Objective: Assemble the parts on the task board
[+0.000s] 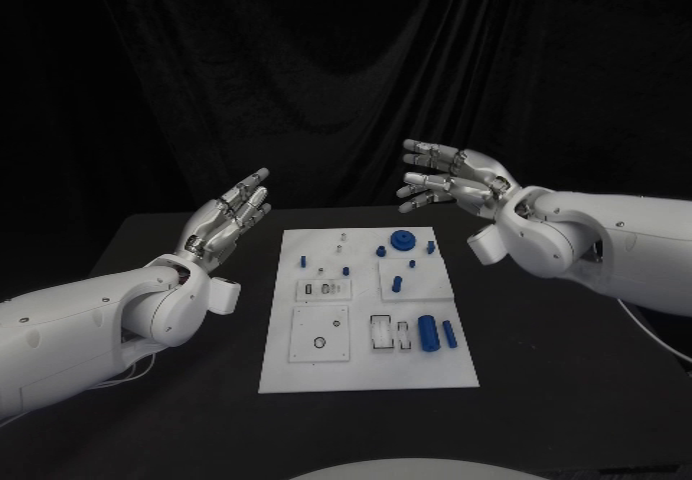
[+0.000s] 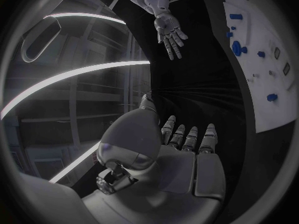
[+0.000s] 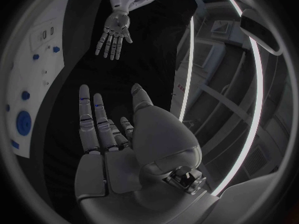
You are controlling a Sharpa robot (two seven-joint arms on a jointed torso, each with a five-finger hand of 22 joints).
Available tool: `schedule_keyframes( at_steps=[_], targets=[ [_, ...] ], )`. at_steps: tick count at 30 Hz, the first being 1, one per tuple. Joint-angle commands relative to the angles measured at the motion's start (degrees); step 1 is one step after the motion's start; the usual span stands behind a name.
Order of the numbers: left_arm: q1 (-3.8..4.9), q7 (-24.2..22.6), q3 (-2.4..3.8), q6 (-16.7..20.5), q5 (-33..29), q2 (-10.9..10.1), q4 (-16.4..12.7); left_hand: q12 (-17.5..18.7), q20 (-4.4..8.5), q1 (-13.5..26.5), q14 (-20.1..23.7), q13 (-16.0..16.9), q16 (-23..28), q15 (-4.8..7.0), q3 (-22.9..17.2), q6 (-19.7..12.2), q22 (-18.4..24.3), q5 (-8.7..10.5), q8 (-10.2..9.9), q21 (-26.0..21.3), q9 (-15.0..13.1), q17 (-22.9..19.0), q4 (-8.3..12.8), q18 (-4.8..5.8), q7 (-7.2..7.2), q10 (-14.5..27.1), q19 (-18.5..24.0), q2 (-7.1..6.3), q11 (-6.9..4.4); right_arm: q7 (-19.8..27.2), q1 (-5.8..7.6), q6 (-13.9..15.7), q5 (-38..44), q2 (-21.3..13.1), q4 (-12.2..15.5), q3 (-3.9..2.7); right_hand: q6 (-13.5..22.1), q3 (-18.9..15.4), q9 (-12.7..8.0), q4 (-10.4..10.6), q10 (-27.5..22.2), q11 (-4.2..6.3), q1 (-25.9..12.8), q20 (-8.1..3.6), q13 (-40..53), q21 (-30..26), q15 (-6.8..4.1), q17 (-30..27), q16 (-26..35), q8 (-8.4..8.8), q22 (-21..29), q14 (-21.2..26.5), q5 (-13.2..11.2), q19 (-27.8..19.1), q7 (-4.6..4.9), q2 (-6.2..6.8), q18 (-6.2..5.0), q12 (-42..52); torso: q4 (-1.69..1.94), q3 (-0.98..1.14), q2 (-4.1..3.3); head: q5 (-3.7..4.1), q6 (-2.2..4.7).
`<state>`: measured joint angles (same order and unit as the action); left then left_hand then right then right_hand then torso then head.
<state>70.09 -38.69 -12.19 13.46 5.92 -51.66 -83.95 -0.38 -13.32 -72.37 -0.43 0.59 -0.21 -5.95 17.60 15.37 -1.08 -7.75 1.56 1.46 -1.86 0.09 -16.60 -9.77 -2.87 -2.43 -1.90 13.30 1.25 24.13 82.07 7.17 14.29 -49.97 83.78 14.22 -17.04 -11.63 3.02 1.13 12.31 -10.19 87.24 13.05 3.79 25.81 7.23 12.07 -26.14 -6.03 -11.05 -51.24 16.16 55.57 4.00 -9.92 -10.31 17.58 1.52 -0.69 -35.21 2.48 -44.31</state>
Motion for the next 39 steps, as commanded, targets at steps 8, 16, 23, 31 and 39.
schedule_keyframes(
  at_steps=[8, 16, 23, 31, 39],
  targets=[
    [0.08, -14.4, 0.04, 0.6, 2.9, -2.1, -2.2, -0.3, 0.0, -1.7, -0.1, 0.1, 0.0, -0.54, -0.4, 1.1, -0.1, -0.21, 0.4, 0.5, -0.1, 0.1, 0.1, -0.63, 0.12, -0.6, -0.6, 0.43, 0.37, -18.7, 6.02, 2.7, 57.8, 2.3, -2.5, -0.04, -22.0, 1.9, 3.2, 0.7, 21.9, 3.91, -2.4, -7.03, 0.1, 28.5, -7.27, 9.3, -21.3, -6.5, -25.2, -20.6, 0.3, 18.6, 0.84, 3.84, 1.77, 8.7, 0.49, -0.51, -2.19, -0.06, -1.18],
    [0.1, -14.3, 0.03, 0.7, 3.0, -2.4, -2.8, -0.3, -0.14, -3.0, -0.1, 0.1, 0.0, -0.72, -0.9, 1.4, -0.1, -0.22, 0.4, 0.5, -0.1, 0.1, 0.1, -0.6, 0.36, -0.6, -0.6, 0.83, 0.56, -24.9, 6.96, 1.7, 79.6, 3.8, -2.4, -0.05, -26.4, 7.6, 5.6, 3.9, 29.1, 5.56, -3.3, -8.38, 1.2, 48.3, -8.64, 21.1, -32.6, -4.68, -50.9, -24.2, 0.3, 22.2, -2.95, 8.86, 4.86, 5.8, 1.02, -1.0, -4.06, 0.29, -1.53],
    [0.12, -14.2, 0.03, 0.2, 3.6, -3.0, -3.1, -0.3, -0.11, -6.8, -0.2, 0.1, 0.0, -0.94, -1.8, 1.5, 0.0, -0.22, 0.4, 0.5, -0.1, 0.1, 0.8, -0.58, 0.49, -0.8, -0.5, 0.92, 0.85, -28.4, 6.63, 0.0, 85.7, 4.5, -1.8, -0.05, -26.9, 9.2, 6.6, 3.9, 28.5, 5.37, -3.9, -8.16, 2.1, 50.5, -8.46, 25.1, -35.8, -4.05, -54.1, -24.6, 0.3, 22.3, -3.47, 10.09, 5.18, 5.2, 2.56, -1.98, -5.66, 1.26, -0.83],
    [0.13, -12.8, 0.03, -5.8, 1.3, -3.1, -1.7, -0.7, -0.33, -12.9, -1.2, 0.7, -0.3, -1.82, -4.2, 4.2, 0.1, -0.21, 0.9, 0.5, -0.5, 0.4, 6.6, -0.35, 3.15, -3.3, -0.4, 1.74, 2.85, -28.7, 5.39, -0.1, 87.4, 5.5, -2.8, -0.04, -26.5, 9.8, 6.9, 4.3, 28.3, 5.13, -4.6, -8.01, 2.5, 51.0, -8.31, 26.1, -36.6, -3.55, -55.0, -24.6, 0.3, 22.2, -3.39, 10.6, 5.27, 5.0, 3.91, -2.92, -7.12, 2.99, 0.83],
    [0.14, -12.5, 0.03, -8.8, -2.5, -2.7, -1.5, -0.7, -0.38, -8.3, -1.3, 0.6, -0.4, -1.79, -1.7, 5.1, 0.1, -0.18, 0.9, 0.5, -0.5, 0.4, -0.2, -0.38, 3.58, -3.5, -0.3, 2.84, 3.33, -27.7, 4.41, 0.4, 87.7, 5.7, -3.4, -0.04, -26.3, 10.6, 7.3, 4.6, 28.8, 5.11, -4.9, -7.92, 3.1, 52.2, -8.26, 28.5, -38.2, -3.19, -57.0, -25.3, 0.3, 22.9, -3.3, 10.89, 5.6, 5.3, 5.22, -3.8, -8.66, 4.97, 2.73]
  ],
)
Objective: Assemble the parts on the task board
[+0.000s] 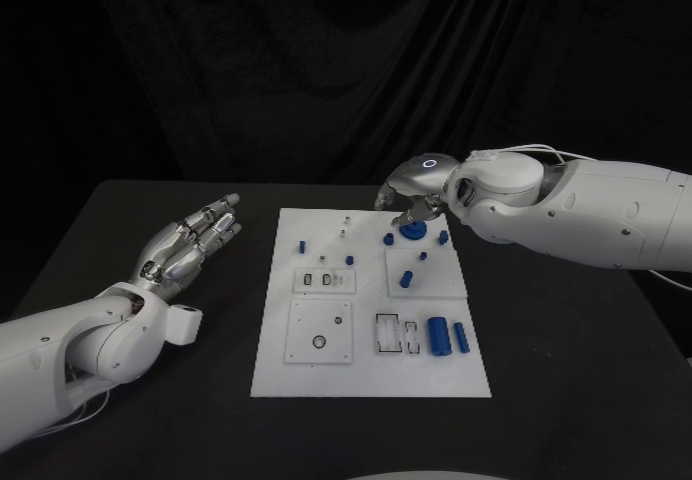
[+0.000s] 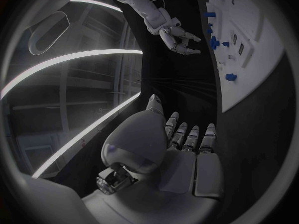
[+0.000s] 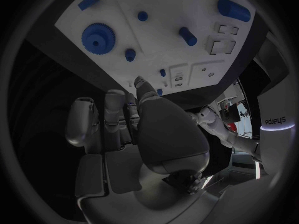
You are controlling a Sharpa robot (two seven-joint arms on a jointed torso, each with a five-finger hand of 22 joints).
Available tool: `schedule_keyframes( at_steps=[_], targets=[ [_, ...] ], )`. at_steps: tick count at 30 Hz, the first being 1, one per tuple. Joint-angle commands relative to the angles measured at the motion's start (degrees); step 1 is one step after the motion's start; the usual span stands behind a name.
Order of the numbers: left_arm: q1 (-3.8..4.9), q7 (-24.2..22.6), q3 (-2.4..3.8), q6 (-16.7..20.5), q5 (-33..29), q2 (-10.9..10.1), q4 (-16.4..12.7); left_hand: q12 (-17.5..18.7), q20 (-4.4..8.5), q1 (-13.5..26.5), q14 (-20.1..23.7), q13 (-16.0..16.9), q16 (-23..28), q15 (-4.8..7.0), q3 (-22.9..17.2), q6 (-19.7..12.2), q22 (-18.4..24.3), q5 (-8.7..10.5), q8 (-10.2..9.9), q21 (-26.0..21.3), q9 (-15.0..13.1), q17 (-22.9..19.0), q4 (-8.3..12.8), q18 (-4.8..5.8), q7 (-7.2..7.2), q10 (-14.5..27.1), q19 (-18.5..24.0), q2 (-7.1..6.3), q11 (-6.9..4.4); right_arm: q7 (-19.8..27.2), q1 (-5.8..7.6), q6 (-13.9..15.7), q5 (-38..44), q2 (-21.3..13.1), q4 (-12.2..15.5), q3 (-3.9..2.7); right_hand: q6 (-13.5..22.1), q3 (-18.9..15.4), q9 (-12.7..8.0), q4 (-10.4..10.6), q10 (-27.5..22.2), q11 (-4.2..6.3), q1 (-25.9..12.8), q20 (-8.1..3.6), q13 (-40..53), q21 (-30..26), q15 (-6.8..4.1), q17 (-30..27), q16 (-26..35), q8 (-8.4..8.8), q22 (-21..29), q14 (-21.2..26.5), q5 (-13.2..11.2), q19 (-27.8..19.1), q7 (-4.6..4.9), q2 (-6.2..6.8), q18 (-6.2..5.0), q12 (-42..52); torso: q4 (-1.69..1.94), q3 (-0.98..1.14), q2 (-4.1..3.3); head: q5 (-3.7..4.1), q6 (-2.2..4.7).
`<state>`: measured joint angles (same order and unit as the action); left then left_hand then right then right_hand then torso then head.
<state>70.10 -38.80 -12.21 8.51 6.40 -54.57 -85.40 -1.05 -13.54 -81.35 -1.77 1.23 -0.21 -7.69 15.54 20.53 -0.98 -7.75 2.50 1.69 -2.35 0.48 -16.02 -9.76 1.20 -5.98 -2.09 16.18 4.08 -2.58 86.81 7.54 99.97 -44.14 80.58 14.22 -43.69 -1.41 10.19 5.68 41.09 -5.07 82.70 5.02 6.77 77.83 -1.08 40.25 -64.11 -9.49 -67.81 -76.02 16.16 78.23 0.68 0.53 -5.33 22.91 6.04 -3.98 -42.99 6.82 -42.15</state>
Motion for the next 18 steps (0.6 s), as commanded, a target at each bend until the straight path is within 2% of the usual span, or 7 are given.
schedule_keyframes(
  at_steps=[1, 5, 8, 9, 11, 18],
  targets=[
    [0.13, -12.6, 0.06, -3.9, -2.8, 0.3, 0.0, 0.0, -0.07, 1.3, 0.1, 0.0, -0.3, 0.07, 0.6, -0.1, 0.1, -0.18, 0.0, 0.2, 0.0, 0.0, -0.8, -0.4, -0.55, 0.1, 0.0, 0.02, 0.55, -0.9, -0.46, -0.2, 2.0, -0.1, -0.2, -0.05, 0.4, 0.4, 0.1, 0.0, 0.0, 0.01, -0.4, 0.12, 0.2, 0.3, 0.05, 0.5, -0.4, 0.31, -0.4, -0.6, 0.3, 0.3, -0.02, 0.47, 0.63, 0.0, 0.71, -0.54, -0.95, 0.8, 0.81],
    [0.13, -13.1, 0.06, -4.0, -2.6, 0.3, 0.0, 0.0, 0.63, 3.7, 0.7, -0.1, -0.1, 0.97, 1.6, -0.4, 0.2, -0.19, -0.1, -0.1, 0.1, -0.1, -0.8, -0.47, -1.15, 0.4, 0.4, 0.17, 0.43, -0.6, -1.07, -0.3, 2.0, -0.3, -0.4, -0.05, 0.6, 0.7, 0.2, 0.2, 0.2, -0.02, -0.7, 0.14, 0.4, 0.6, 0.07, 1.0, -0.8, 0.55, -1.0, -0.7, 0.3, 0.5, 0.01, 0.61, 0.72, 0.1, 0.54, -0.56, -1.14, 0.87, 1.08],
    [0.13, -13.3, 0.06, -4.0, -2.5, 0.4, 0.0, 0.1, 1.08, 4.1, 1.1, -0.2, 0.0, 1.5, 1.6, -0.7, 0.3, -0.21, -0.2, -0.3, 0.1, -0.3, -0.7, -0.49, -1.44, 0.8, 0.7, 0.2, 0.27, -0.5, -1.74, -0.5, 2.0, -0.4, -0.6, -0.05, 0.6, 0.8, 0.3, 0.3, 0.3, 0.0, -0.7, 0.15, 0.5, 0.8, 0.07, 1.3, -1.0, 0.59, -1.2, -0.7, 0.3, 0.5, 0.03, 0.66, 0.76, 0.1, 0.61, -0.54, -1.11, 0.96, 1.07],
    [0.13, -13.4, 0.06, -4.1, -2.5, 0.4, -0.1, 0.1, 1.34, 4.2, 1.3, -0.2, 0.1, 1.8, 1.6, -0.8, 0.4, -0.21, -0.2, -0.4, 0.1, -0.3, -0.7, -0.49, -1.51, 1.1, 0.8, 0.23, 0.12, -0.5, -1.98, -0.6, 2.0, -0.4, -0.8, -0.05, 0.6, 0.8, 0.3, 0.3, 0.4, 0.0, -0.7, 0.15, 0.5, 0.8, 0.07, 1.2, -1.0, 0.6, -1.2, -0.7, 0.3, 0.5, 0.04, 0.67, 0.75, 0.1, 0.5, -0.47, -1.04, 0.86, 0.98],
    [0.13, -13.5, 0.06, -4.2, -2.4, 0.4, -0.1, 0.2, 1.52, 4.3, 1.5, -0.3, 0.1, 2.01, 1.5, -1.0, 0.4, -0.21, -0.2, -0.6, 0.1, -0.4, -0.7, -0.49, -1.62, 1.3, 1.0, 0.24, 0.05, -0.4, -2.43, -0.7, 2.0, -0.4, -1.1, -0.05, 0.6, 0.9, 0.4, 0.3, 0.6, 0.01, -0.8, 0.15, 0.6, 0.8, 0.06, 1.3, -1.0, 0.63, -1.3, -0.7, 0.3, 0.5, 0.09, 0.69, 0.75, 0.2, 0.5, -0.52, -1.05, 0.79, 0.89],
    [0.13, -13.7, 0.06, -4.5, -2.4, 0.3, -0.4, 0.2, 1.86, 4.0, 1.7, -0.3, 0.2, 2.45, 1.2, -1.2, 0.5, -0.22, -0.2, -0.7, 0.2, -0.4, -0.7, -0.51, -1.87, 1.6, 1.2, 0.31, -0.07, -0.9, -3.55, -0.6, 2.0, -0.3, -2.0, -0.05, 0.7, 1.2, 0.5, 0.3, 0.4, -0.02, -0.8, 0.18, 0.7, 0.6, 0.09, 0.9, -0.9, 0.79, -0.9, -0.4, 0.3, 0.2, 0.11, 0.96, 0.65, 0.0, 0.32, -0.38, -0.76, 0.25, 0.33]
  ],
)
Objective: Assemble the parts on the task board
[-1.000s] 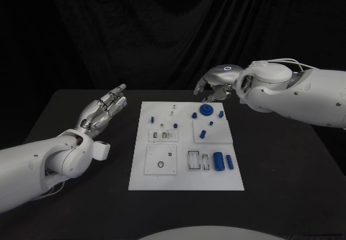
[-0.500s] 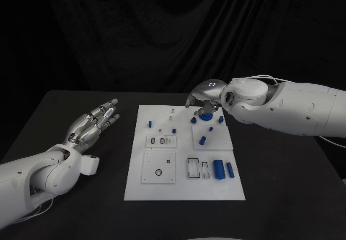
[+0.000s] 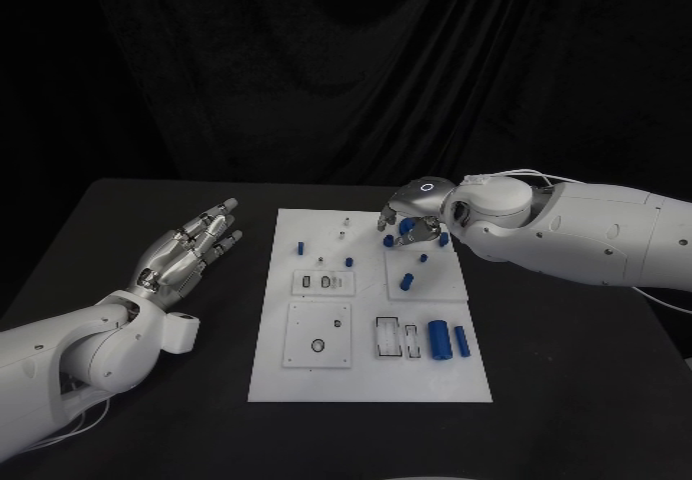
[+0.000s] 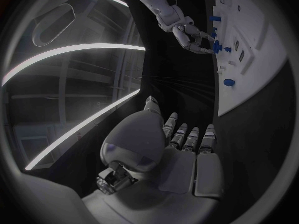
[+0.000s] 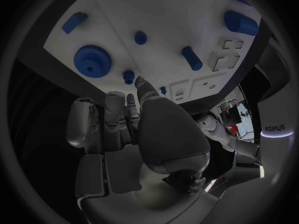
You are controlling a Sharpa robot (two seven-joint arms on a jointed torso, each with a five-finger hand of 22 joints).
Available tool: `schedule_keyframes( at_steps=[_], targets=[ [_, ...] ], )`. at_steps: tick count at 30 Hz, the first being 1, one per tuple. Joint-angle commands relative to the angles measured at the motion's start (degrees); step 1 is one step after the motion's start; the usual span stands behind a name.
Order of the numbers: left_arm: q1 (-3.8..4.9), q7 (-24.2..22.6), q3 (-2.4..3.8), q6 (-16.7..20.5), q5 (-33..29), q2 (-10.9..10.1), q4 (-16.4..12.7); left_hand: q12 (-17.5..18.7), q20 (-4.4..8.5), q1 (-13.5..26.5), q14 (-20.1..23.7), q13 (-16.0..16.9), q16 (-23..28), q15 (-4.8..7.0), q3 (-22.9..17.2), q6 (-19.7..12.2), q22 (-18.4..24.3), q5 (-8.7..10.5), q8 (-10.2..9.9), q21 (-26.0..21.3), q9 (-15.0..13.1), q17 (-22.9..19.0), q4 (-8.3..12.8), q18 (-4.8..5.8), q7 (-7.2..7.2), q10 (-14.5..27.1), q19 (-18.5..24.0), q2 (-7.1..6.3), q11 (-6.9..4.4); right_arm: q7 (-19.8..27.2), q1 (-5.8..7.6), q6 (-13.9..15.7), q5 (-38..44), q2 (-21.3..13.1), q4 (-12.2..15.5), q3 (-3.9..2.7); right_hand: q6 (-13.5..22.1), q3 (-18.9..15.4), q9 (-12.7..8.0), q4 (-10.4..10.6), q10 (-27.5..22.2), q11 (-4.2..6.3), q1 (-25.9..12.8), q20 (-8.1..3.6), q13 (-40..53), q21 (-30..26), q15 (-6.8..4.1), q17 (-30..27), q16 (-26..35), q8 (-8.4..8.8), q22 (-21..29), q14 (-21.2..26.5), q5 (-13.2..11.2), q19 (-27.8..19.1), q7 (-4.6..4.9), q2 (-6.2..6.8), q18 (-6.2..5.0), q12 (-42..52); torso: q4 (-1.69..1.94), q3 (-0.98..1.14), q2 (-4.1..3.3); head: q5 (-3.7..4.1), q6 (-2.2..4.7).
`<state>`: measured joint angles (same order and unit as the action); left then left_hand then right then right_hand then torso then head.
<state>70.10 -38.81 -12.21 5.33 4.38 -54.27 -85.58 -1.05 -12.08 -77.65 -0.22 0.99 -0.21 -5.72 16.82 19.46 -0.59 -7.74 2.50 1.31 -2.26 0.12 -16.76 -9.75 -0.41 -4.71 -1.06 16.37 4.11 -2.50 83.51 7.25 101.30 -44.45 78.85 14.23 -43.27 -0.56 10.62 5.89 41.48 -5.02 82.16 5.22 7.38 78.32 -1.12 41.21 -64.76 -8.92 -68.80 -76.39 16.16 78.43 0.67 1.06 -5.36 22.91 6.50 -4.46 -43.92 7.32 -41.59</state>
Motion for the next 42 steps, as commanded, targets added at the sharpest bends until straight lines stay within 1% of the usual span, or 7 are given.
schedule_keyframes(
  at_steps=[1, 5, 10, 13, 24, 29, 42],
  targets=[
    [0.13, -13.7, 0.06, -1.3, -0.4, -0.1, -0.3, 0.2, 0.46, 0.3, 0.2, -0.1, 0.2, 0.57, -0.1, -0.2, 0.1, -0.22, -0.2, -0.4, 0.1, -0.1, 0.1, -0.53, -0.27, 0.4, 0.2, 0.1, -0.08, -1.0, -0.33, -0.2, 0.7, 0.0, -0.3, -0.05, 0.3, 0.3, 0.1, 0.1, 0.0, -0.07, -0.3, -0.02, 0.1, 0.1, 0.13, -0.1, -0.2, 0.22, 0.1, -0.1, 0.3, 0.0, 0.12, 0.43, 0.67, 0.0, -0.16, 0.09, 0.15, -0.3, -0.29],
    [0.13, -14.2, 0.06, -1.5, -0.3, -0.1, -0.2, 0.3, 2.65, 0.0, 0.2, -0.1, 0.2, 2.49, 0.2, -0.3, 0.3, -0.2, -0.2, -0.7, 0.1, -0.1, 0.1, -0.49, -0.49, 0.7, 0.5, -0.69, -0.52, -0.6, -0.48, 0.3, 0.7, 0.1, -0.7, -0.05, -0.1, 0.7, 0.3, 0.0, -0.1, -0.06, -0.2, 0.0, 0.2, 0.3, 0.14, 0.1, -0.4, 0.1, -0.3, -0.1, 0.3, 0.0, 0.12, 0.4, 0.73, -0.1, -0.18, 0.05, 0.12, -0.36, -0.37],
    [0.13, -15.2, 0.06, -1.2, 1.5, -0.1, -0.1, 0.4, 7.96, -0.2, 0.2, -0.3, 0.2, 7.19, 0.9, -0.3, 0.6, -0.2, -0.2, -1.3, 0.1, -0.1, 0.1, 0.08, 0.06, 1.4, 1.0, -2.05, -4.37, -0.1, -0.7, 0.8, 0.7, 0.3, -1.3, -0.05, -0.8, 1.6, 0.7, -0.4, 0.4, 0.04, 0.2, -0.01, 0.5, 0.7, 0.08, 0.7, -0.8, -0.04, -1.1, -0.2, 0.3, 0.2, 0.21, 0.26, 0.83, 0.0, -0.08, 0.08, -0.05, -0.14, -0.39],
    [0.13, -15.6, 0.06, -1.0, 2.2, 0.0, -0.1, 0.5, 11.79, -0.5, 0.2, -0.4, 0.2, 9.9, 1.1, 0.1, 0.6, -0.2, -0.2, -1.3, 0.0, -0.1, 0.1, 1.19, -0.25, 2.1, 1.1, -2.75, -6.5, 0.2, -0.95, 1.1, 0.7, 0.4, -1.7, -0.05, -1.3, 2.2, 0.9, -0.7, 1.2, 0.35, 0.5, -0.09, 0.8, 1.2, -0.08, 1.4, -1.3, -0.11, -1.8, -0.4, 0.3, 0.5, 0.36, 0.19, 0.95, 0.1, -0.02, 0.13, -0.1, 0.0, -0.36],
    [0.13, -15.8, 0.06, -1.1, 3.0, 0.1, 0.3, 0.7, 10.24, -0.7, 0.2, -0.6, 0.2, 8.78, 0.8, -0.5, 0.6, -0.21, -0.3, -1.3, 0.1, -0.1, 0.1, 1.03, -0.52, 3.2, 1.1, -2.5, -6.19, 1.3, -1.73, 2.0, 0.7, 1.6, -3.8, -0.06, -2.2, 3.8, 1.4, -1.0, 2.3, 0.54, 0.8, -0.29, 0.8, 2.0, -0.28, 2.6, -2.0, -0.05, -3.3, -0.9, 0.3, 1.1, 0.81, -0.35, 1.22, -0.6, -0.28, 0.15, -0.13, -0.22, -0.44],
    [0.13, -15.8, 0.06, -1.1, 3.1, 0.2, 0.4, 0.7, 10.02, -0.7, 0.2, -0.6, 0.2, 8.66, 0.9, -0.5, 0.6, -0.21, -0.3, -1.3, 0.1, -0.1, 0.1, 0.93, -0.57, 3.2, 1.1, -2.55, -6.15, 2.0, -2.01, 2.8, -0.2, 2.2, -4.7, -0.06, -2.5, 4.5, 1.5, -1.1, 3.1, 0.7, 0.8, -0.36, 0.7, 2.3, -0.37, 3.1, -2.4, 0.08, -3.9, -1.1, 0.3, 1.4, 0.94, -0.45, 1.31, -1.0, -0.15, 0.17, -0.16, -0.2, -0.49],
    [0.13, -15.3, 0.06, -1.5, 3.1, 0.5, 1.0, 0.8, 8.72, -2.4, 0.2, -0.7, 0.2, 7.38, 0.2, -0.8, 0.6, -0.23, -0.3, -1.3, 0.1, -0.1, 0.5, 0.74, -0.51, 3.6, 1.1, -2.38, -5.01, 3.1, -2.21, 3.7, -1.1, 3.3, -5.7, -0.07, -3.4, 8.4, 1.9, -0.4, 7.4, 1.2, -0.5, -0.76, -0.3, 2.9, -0.77, 4.3, -3.0, 1.27, -5.4, -1.6, 0.3, 1.6, 2.72, 0.76, 1.49, -4.4, -0.21, 0.2, -0.2, -0.23, -0.62]
  ],
)
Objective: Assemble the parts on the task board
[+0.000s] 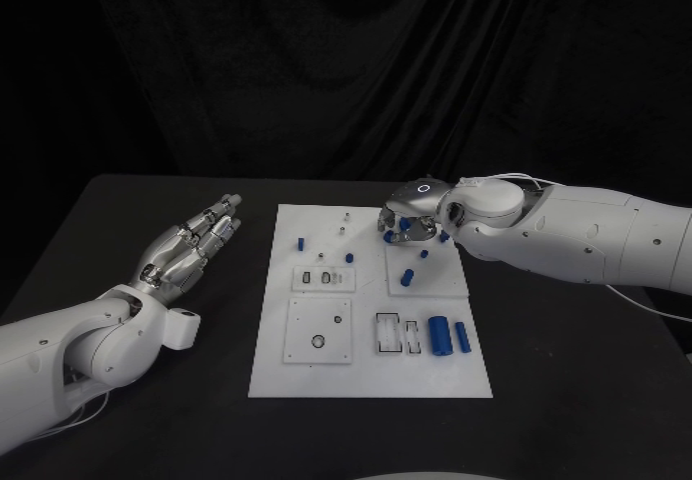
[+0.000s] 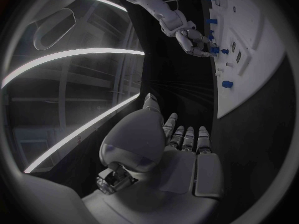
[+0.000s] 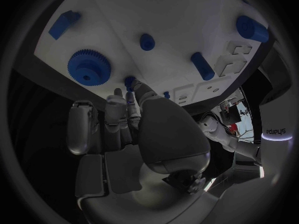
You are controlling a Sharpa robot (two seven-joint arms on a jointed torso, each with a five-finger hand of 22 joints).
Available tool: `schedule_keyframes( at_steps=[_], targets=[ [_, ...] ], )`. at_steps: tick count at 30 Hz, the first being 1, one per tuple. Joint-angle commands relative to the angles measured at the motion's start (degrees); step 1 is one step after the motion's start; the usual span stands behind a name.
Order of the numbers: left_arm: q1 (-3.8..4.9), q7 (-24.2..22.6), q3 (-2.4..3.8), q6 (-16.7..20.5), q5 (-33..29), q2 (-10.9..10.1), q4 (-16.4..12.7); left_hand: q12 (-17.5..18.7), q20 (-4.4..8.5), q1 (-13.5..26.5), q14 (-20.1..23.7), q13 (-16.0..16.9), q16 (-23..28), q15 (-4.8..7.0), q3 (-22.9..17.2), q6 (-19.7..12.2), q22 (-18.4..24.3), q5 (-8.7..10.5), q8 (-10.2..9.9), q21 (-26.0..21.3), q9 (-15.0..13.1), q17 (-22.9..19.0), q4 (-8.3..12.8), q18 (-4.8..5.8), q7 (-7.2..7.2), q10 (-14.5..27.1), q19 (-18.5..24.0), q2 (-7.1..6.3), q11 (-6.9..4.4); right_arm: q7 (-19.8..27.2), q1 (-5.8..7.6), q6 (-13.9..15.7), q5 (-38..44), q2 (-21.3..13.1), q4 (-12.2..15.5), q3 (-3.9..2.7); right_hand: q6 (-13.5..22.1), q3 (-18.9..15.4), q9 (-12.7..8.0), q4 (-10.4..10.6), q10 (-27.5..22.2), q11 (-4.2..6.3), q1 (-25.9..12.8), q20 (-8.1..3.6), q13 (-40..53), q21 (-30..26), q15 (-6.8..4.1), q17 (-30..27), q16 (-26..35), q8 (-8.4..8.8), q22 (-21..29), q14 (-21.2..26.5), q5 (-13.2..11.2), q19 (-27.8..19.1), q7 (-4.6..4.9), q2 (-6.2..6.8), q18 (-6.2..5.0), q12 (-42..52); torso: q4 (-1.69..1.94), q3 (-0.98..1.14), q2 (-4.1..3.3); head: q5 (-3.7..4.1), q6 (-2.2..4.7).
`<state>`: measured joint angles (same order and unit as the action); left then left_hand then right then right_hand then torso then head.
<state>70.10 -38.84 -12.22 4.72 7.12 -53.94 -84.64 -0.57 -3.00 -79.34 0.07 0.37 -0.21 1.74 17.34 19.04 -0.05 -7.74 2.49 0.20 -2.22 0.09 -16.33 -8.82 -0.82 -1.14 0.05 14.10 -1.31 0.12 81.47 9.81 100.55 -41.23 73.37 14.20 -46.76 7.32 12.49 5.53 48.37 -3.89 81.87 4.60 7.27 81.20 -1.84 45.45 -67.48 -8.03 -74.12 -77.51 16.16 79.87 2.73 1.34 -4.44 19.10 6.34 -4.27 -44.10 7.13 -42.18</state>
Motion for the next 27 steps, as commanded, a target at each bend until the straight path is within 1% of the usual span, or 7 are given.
schedule_keyframes(
  at_steps=[1, 5, 7, 8, 11, 17, 27],
  targets=[
    [0.13, -15.2, 0.06, -0.9, 0.4, 0.2, 0.2, 0.3, -0.4, -0.9, -0.1, -0.1, 0.2, -0.12, -0.4, -0.4, 0.1, -0.22, -0.3, -0.2, 0.1, -0.1, 0.1, -0.2, -0.04, 0.0, 0.0, -0.13, 0.43, 0.4, -0.18, 1.0, -0.4, 0.1, -0.2, -0.04, 0.1, 0.7, 0.0, 0.0, 0.6, -0.01, -0.3, -0.14, -0.2, 0.0, -0.02, -0.1, -0.2, 0.52, 0.0, -0.4, 0.3, 0.1, 0.95, 0.62, 0.56, -0.9, -0.08, -0.01, -0.02, -0.03, -0.04],
    [0.13, -15.1, 0.06, -1.1, 0.4, 0.3, 0.4, 0.3, -0.65, -1.2, -0.1, -0.1, 0.2, -0.27, -0.6, 0.3, 0.1, -0.22, -0.2, -0.2, 0.0, -0.1, -0.1, -0.27, 0.64, 0.1, 0.0, 0.0, 0.39, 0.5, -0.22, 0.6, -0.4, 0.3, -0.5, -0.05, 0.2, 1.3, 0.1, 0.2, 0.6, -0.64, -0.9, 0.14, -0.4, -0.4, 0.36, -1.1, 0.5, 0.91, 0.5, 0.1, 0.2, -0.4, 2.12, 1.04, 0.43, -2.1, -0.13, -0.03, -0.02, -0.03, -0.03],
    [0.13, -15.0, 0.06, -1.2, 0.4, 0.4, 0.6, 0.3, -0.81, -1.3, -0.1, -0.1, 0.2, -0.37, -0.7, 1.0, 0.1, -0.21, 0.0, -0.2, -0.1, -0.1, -0.2, -0.34, 1.28, 0.1, 0.0, 0.08, 0.45, 0.6, -0.24, 0.5, -0.4, 0.4, -0.6, -0.05, -1.4, 2.0, 0.6, 0.2, 1.1, -0.49, -0.9, 0.26, -0.5, -0.5, 0.32, -1.4, 0.8, 0.32, 0.4, 0.2, 0.3, -0.4, 3.07, 1.13, 0.41, -2.7, -0.11, -0.06, -0.03, -0.04, -0.09],
    [0.13, -14.9, 0.06, -1.2, 0.4, 0.4, 0.6, 0.3, -0.89, -1.4, -0.1, -0.1, 0.2, -0.43, -0.7, 1.4, 0.1, -0.21, 0.0, -0.2, -0.1, -0.1, -0.2, -0.37, 1.51, 0.1, 0.0, 0.1, 0.52, 0.6, -0.26, 0.5, -0.4, 0.4, -0.7, -0.05, -2.4, 2.6, 0.9, 0.1, 1.7, -0.32, -0.8, 0.21, -0.4, -0.5, 0.23, -1.3, 0.8, -0.08, 0.3, 0.1, 0.3, -0.4, 3.22, 1.11, 0.42, -2.8, -0.11, -0.07, -0.03, -0.04, -0.09],
    [0.13, -14.8, 0.06, -1.3, 0.4, 0.5, 0.7, 0.3, -0.94, -1.4, -0.1, -0.1, 0.2, -0.47, -0.7, 1.4, 0.1, -0.22, 0.1, -0.2, -0.2, -0.1, -0.2, -0.37, 1.6, 0.2, 0.0, 0.11, 0.57, 0.8, -0.29, 0.1, -0.4, 0.6, -0.8, -0.05, -5.5, 3.9, 2.0, -0.1, 4.3, 0.15, -0.5, -0.05, -0.3, -0.4, -0.05, -1.0, 0.7, -1.49, -0.1, -0.1, 0.3, -0.3, 3.09, 0.98, 0.46, -2.9, -0.13, -0.08, -0.04, -0.11, -0.15],
    [0.13, -14.6, 0.06, -1.6, 0.4, 0.5, 0.8, 0.3, -1.19, -1.7, -0.1, -0.1, 0.2, -0.75, -0.8, 1.3, 0.1, -0.22, 0.0, -0.2, -0.1, -0.1, -0.1, -0.38, 1.73, 0.2, 0.0, 0.17, 0.76, 1.1, -0.42, -0.7, -0.4, 0.9, -1.1, -0.05, -9.5, 6.7, 3.9, -0.3, 10.6, 0.83, -0.6, -0.52, -0.4, -0.7, -0.55, -1.0, 0.9, -3.12, -0.1, -0.4, 0.3, -0.4, 2.68, 1.43, 0.42, -3.7, -0.14, -0.11, -0.05, -0.22, -0.4],
    [0.12, -14.4, 0.06, -1.8, 0.4, 0.5, 1.0, 0.4, -1.38, -1.9, -0.1, -0.1, 0.2, -0.92, -0.9, 1.3, 0.1, -0.22, 0.0, -0.2, -0.1, -0.1, 0.0, -0.38, 1.78, 0.3, 0.0, 0.23, 0.89, 1.7, -0.71, 0.5, -1.9, 1.3, -1.7, -0.05, -12.5, 9.4, 5.3, -1.0, 15.5, 1.2, -0.4, -0.83, -0.9, -0.6, -0.82, -0.5, 0.9, -3.82, -0.8, -0.9, 0.2, 0.0, 2.56, 1.59, 0.56, -5.8, -0.12, -0.05, -0.05, -0.36, -0.65]
  ],
)
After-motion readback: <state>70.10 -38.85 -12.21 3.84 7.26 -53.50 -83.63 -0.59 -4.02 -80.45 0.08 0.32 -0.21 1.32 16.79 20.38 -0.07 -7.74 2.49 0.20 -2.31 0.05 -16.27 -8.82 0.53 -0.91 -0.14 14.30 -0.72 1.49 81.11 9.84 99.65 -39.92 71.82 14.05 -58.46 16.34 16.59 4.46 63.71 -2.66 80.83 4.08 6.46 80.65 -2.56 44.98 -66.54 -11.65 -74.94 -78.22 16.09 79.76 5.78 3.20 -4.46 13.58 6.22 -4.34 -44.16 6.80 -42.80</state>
